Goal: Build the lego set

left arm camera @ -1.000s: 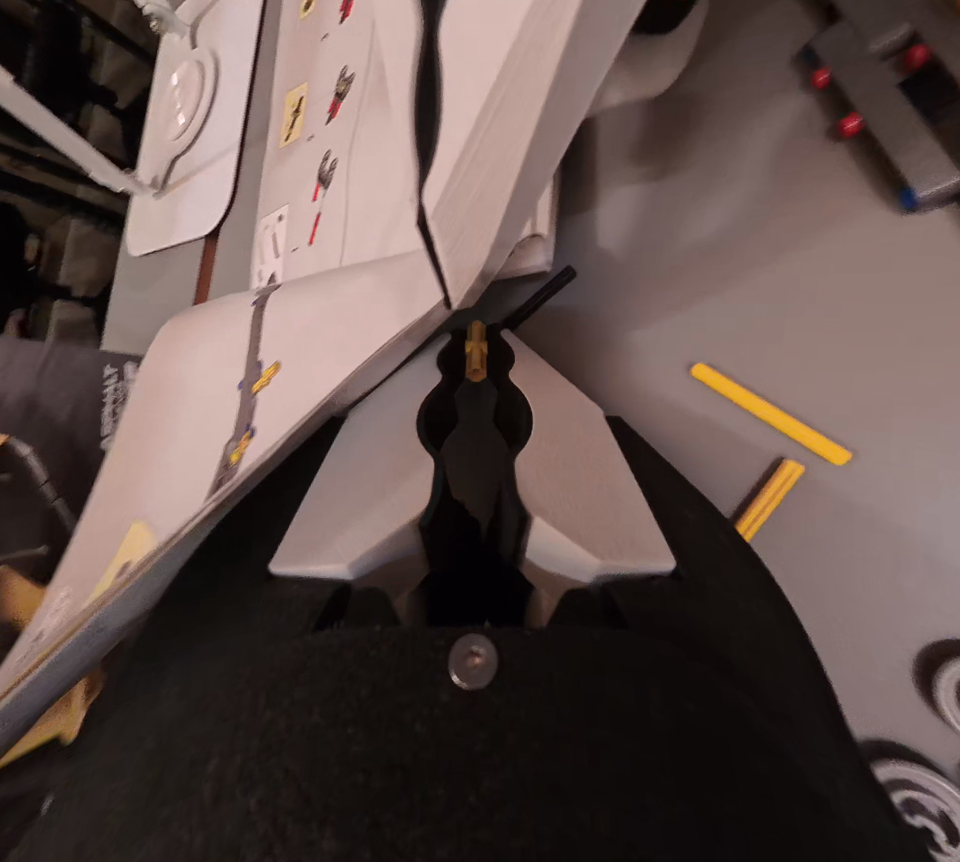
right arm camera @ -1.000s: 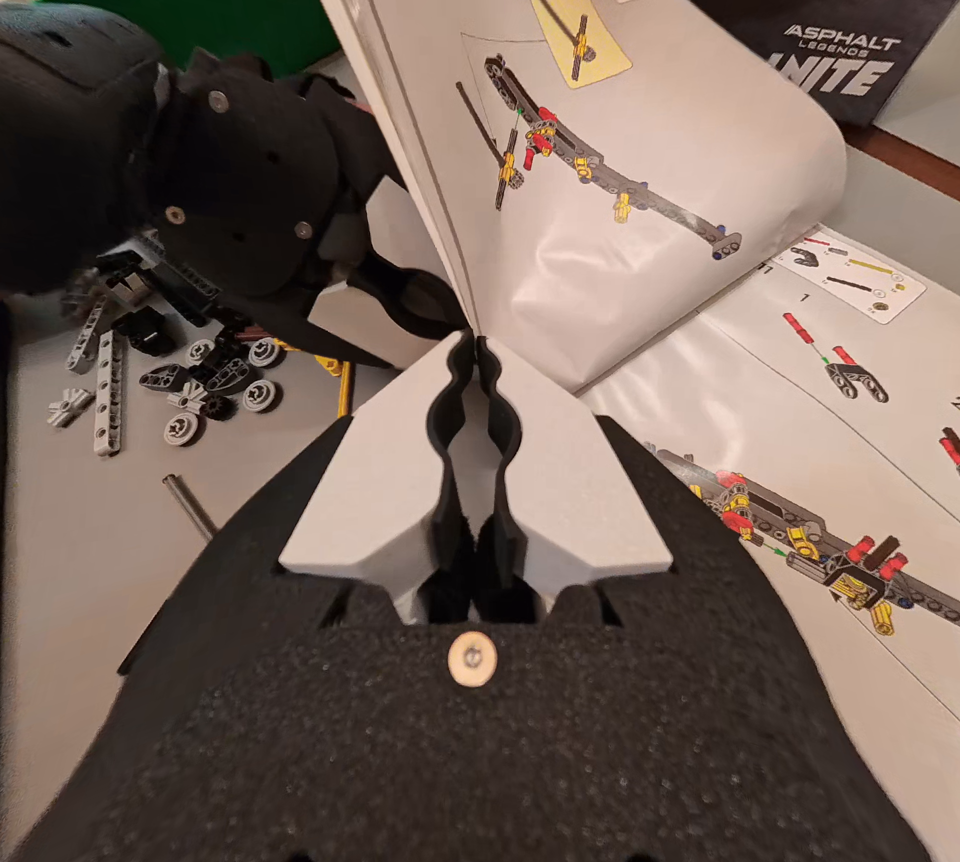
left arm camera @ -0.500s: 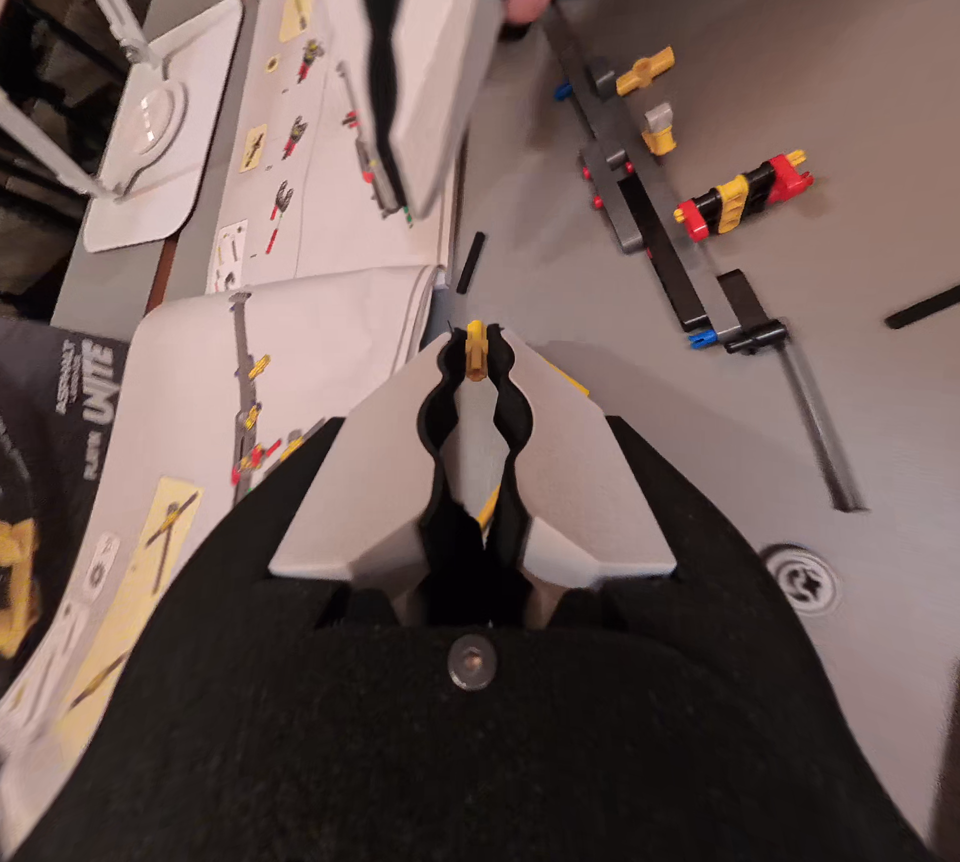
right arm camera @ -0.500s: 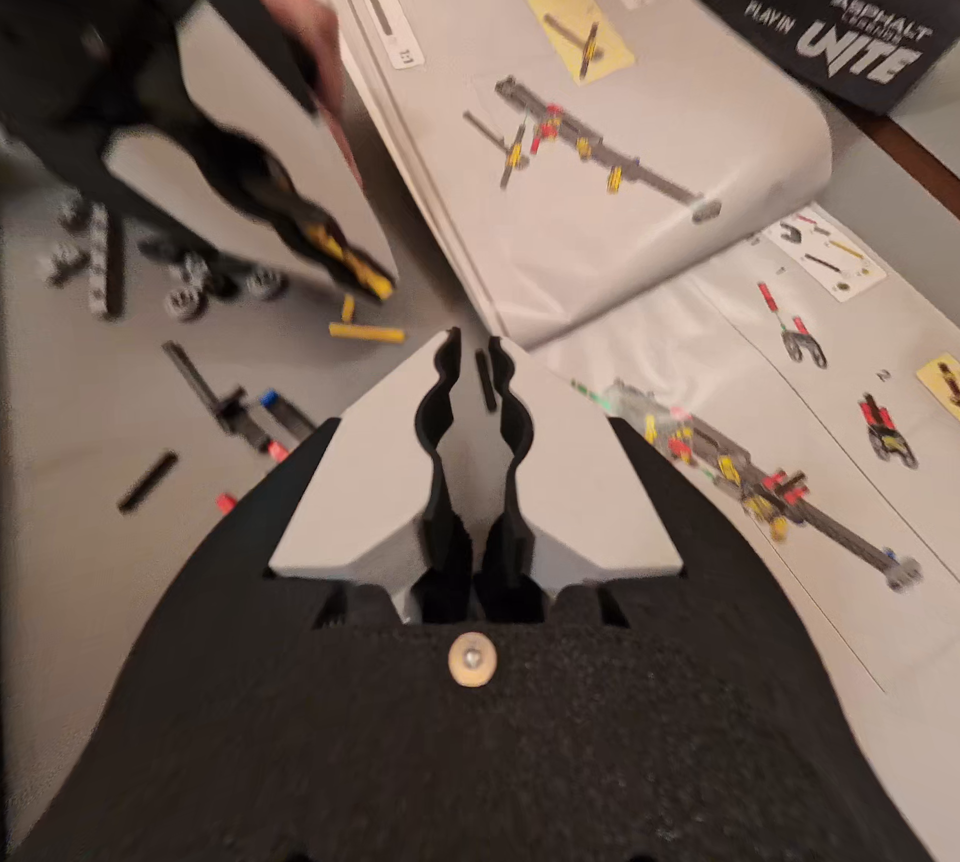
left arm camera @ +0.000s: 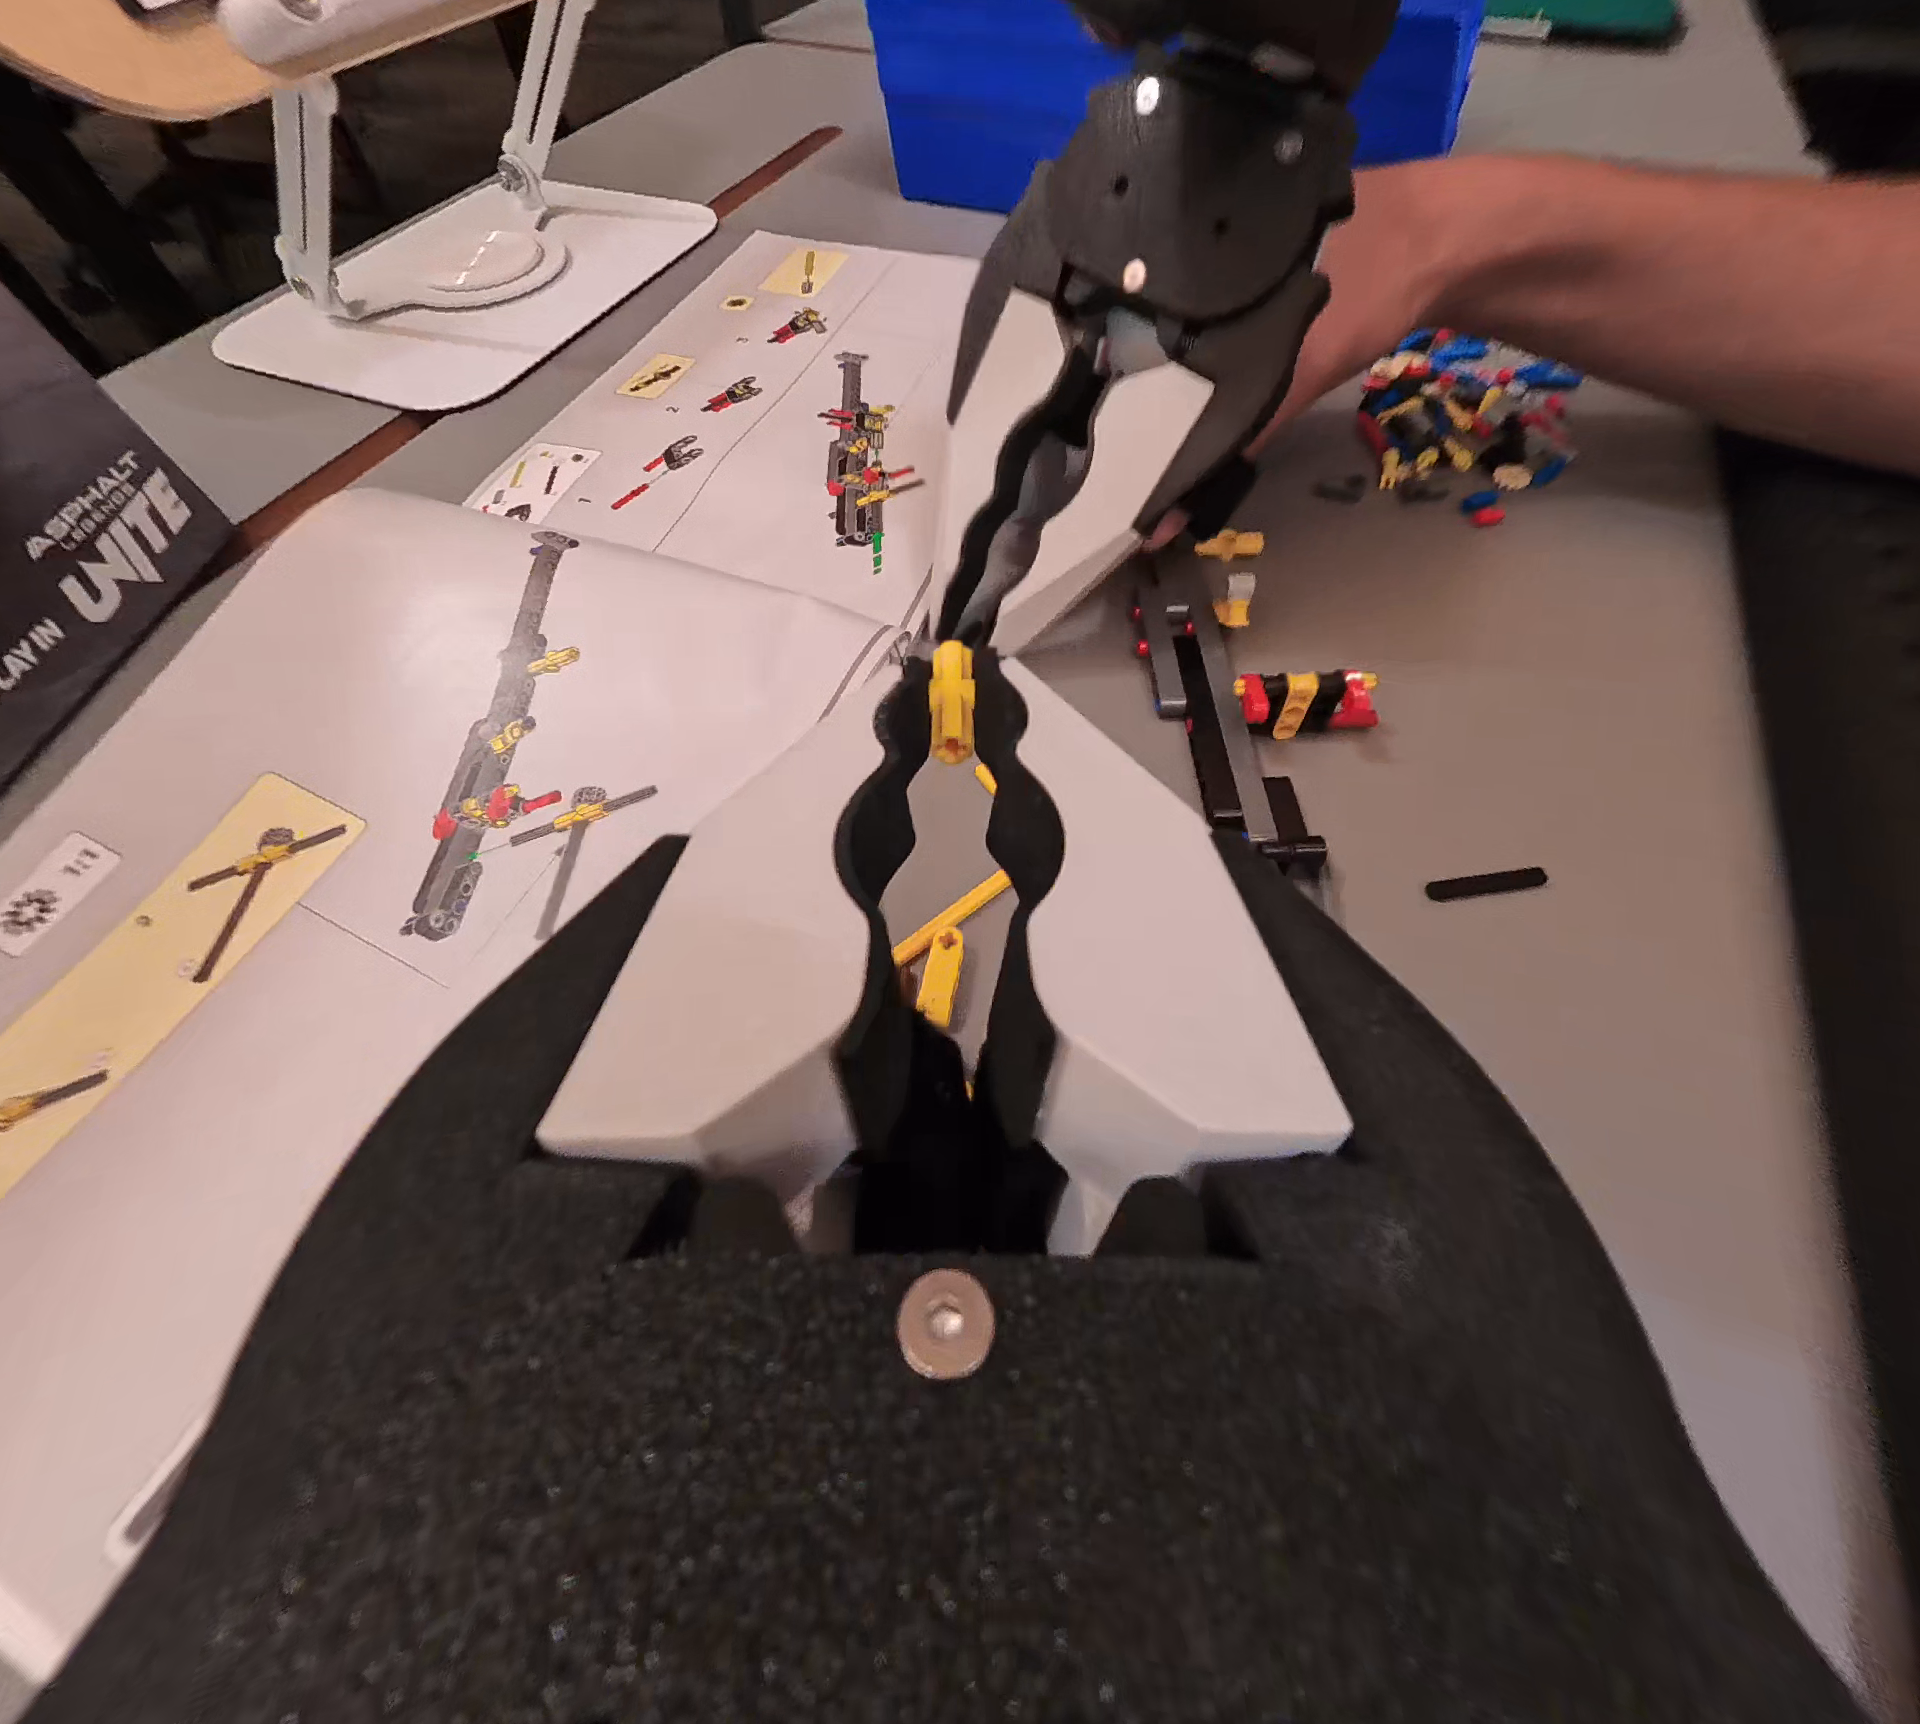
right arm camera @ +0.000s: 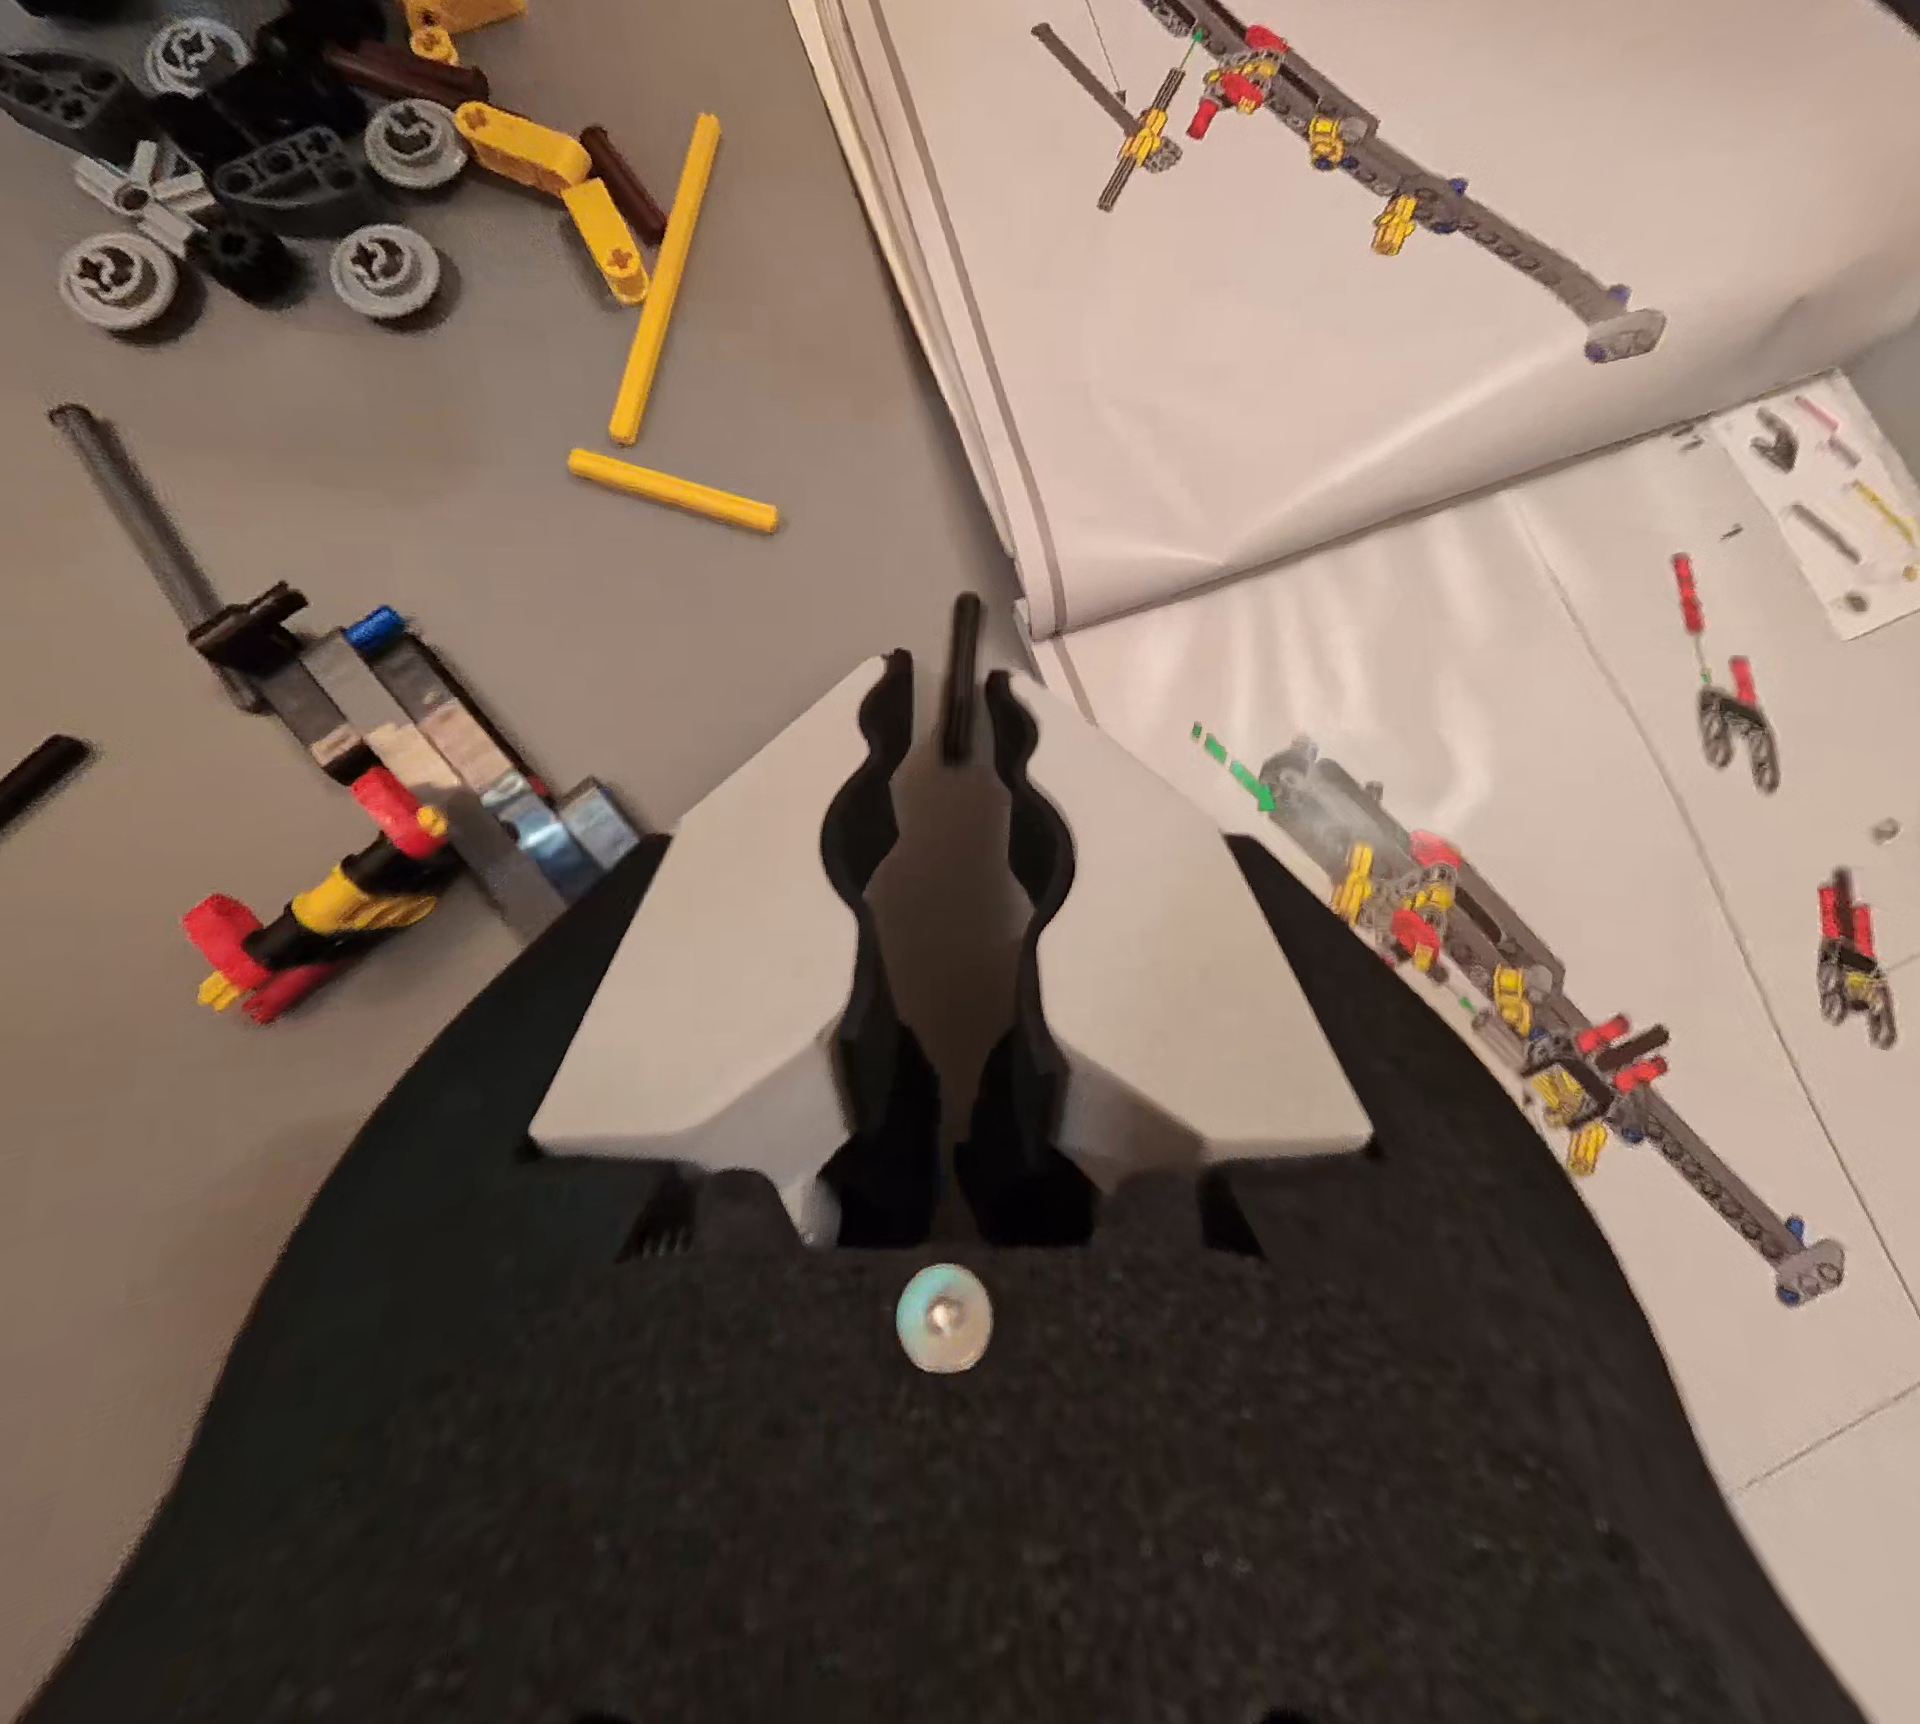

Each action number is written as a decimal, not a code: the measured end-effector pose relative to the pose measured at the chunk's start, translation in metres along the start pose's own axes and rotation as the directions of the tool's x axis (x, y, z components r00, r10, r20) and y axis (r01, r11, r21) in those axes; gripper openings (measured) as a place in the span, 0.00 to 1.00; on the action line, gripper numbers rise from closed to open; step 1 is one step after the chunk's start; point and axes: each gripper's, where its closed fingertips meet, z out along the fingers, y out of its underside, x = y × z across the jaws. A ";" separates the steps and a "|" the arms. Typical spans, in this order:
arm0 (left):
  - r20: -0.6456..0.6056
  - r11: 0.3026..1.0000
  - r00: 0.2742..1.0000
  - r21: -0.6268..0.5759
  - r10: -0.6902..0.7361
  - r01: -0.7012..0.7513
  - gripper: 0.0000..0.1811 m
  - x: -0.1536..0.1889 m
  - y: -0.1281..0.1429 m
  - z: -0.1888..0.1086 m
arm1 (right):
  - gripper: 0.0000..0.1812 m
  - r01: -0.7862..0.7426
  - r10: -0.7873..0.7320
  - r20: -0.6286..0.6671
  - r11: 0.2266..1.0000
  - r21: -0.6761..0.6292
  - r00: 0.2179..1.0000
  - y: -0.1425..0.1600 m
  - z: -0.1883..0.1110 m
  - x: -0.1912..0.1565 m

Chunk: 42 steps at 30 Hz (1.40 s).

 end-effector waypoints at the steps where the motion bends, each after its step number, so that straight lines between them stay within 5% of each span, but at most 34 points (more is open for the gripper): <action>1: -0.018 0.999 0.999 0.027 -0.030 0.031 0.03 -0.002 -0.003 -0.003 | 0.07 0.008 -0.008 0.002 1.000 0.002 1.000 -0.002 0.001 0.000; 7: -0.137 0.979 0.984 0.157 -0.110 0.132 0.03 0.006 -0.023 -0.018 | 0.01 0.086 -0.087 -0.020 0.995 -0.041 0.996 -0.004 0.003 0.001; 10: -0.152 0.982 0.983 0.143 -0.102 0.124 0.03 0.009 -0.019 -0.017 | 0.01 0.247 -0.248 -0.084 0.969 -0.027 0.965 -0.009 -0.004 -0.002; 14: -0.239 0.972 0.963 0.165 -0.123 0.165 0.03 0.019 -0.024 -0.019 | 0.01 0.459 -0.427 -0.169 0.844 0.278 0.888 -0.078 -0.053 -0.053; 19: -0.393 0.943 0.910 0.230 -0.136 0.241 0.03 0.036 -0.039 -0.029 | 0.01 0.514 -0.464 -0.227 0.809 0.286 0.856 -0.105 -0.072 -0.074; 42: -0.357 0.997 0.934 0.069 0.000 0.027 0.03 0.054 -0.009 -0.012 | 0.01 0.658 -0.637 -0.192 0.750 0.070 0.746 -0.081 -0.060 -0.084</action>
